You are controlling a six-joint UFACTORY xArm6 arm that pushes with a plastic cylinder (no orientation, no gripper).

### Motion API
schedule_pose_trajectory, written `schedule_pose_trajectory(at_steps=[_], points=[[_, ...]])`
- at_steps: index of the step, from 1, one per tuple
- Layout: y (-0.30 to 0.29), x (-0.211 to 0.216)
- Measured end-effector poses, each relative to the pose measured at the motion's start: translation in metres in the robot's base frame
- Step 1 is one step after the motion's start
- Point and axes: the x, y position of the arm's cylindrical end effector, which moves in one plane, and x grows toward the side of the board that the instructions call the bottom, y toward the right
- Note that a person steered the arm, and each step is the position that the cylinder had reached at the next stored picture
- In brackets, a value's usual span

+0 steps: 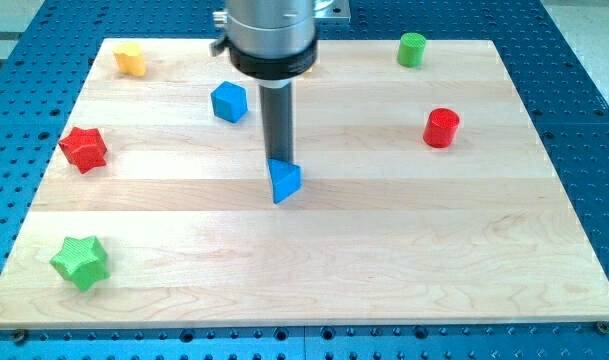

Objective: Make a diagonal with the blue blocks at the bottom right corner of the board

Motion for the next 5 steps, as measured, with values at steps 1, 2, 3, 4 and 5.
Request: schedule_pose_trajectory(at_steps=[1,2,3,4,5], points=[[0.008,0.000],[0.008,0.000],[0.005,0.022],[-0.019,0.049],[-0.052,0.046]])
